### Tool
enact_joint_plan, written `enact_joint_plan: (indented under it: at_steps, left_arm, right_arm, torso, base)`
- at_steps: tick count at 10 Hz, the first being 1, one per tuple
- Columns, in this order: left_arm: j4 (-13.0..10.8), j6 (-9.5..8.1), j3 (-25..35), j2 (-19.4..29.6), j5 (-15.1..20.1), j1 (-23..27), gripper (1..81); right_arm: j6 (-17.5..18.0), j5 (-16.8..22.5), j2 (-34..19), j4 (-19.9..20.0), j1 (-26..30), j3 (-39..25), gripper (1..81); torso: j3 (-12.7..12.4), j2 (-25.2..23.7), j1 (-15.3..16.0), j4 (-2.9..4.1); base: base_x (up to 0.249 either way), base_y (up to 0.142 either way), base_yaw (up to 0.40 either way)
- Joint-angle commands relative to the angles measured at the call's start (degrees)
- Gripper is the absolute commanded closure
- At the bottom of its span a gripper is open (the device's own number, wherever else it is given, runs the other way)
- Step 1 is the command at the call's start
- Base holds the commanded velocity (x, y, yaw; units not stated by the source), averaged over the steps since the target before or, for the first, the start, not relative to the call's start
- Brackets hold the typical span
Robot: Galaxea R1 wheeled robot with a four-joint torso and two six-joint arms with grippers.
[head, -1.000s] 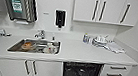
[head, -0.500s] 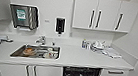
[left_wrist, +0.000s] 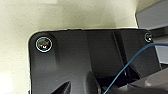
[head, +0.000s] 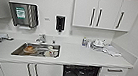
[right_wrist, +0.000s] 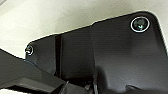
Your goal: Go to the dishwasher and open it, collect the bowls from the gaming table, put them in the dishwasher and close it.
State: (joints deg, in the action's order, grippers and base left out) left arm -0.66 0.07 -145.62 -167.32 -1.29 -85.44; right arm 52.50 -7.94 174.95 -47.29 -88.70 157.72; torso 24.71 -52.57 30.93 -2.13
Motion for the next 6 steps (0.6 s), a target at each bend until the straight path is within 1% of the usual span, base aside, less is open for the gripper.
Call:
enact_joint_plan:
  at_steps: [1,3,4,6]
  left_arm:
    - [-0.3,0.45,0.7,0.0,2.8,2.6,1.0]
    - [-0.6,0.54,1.7,-0.3,2.7,2.5,1.0]
    - [-1.4,0.54,3.2,0.2,2.7,2.6,1.0]
    - [-1.4,0.37,3.6,0.7,1.8,2.5,1.0]
  right_arm:
    - [-0.4,2.0,0.2,-1.0,3.0,-0.6,1.0]
    - [-0.7,2.0,0.2,-1.3,2.9,-1.7,1.0]
    - [-0.7,1.9,0.2,-1.3,2.8,-1.8,1.0]
    - [-0.7,1.8,0.3,-1.3,2.5,-1.9,1.0]
  torso:
    - [0.0,5.7,-3.6,0.00]
    - [0.0,9.8,-6.3,0.00]
    - [0.0,11.6,-7.5,0.00]
    - [0.0,15.6,-10.1,0.00]
  base:
    - [0.000,0.000,0.000]
    - [0.000,0.000,0.000]
    - [0.000,0.000,0.000]
    - [0.000,0.000,0.000]
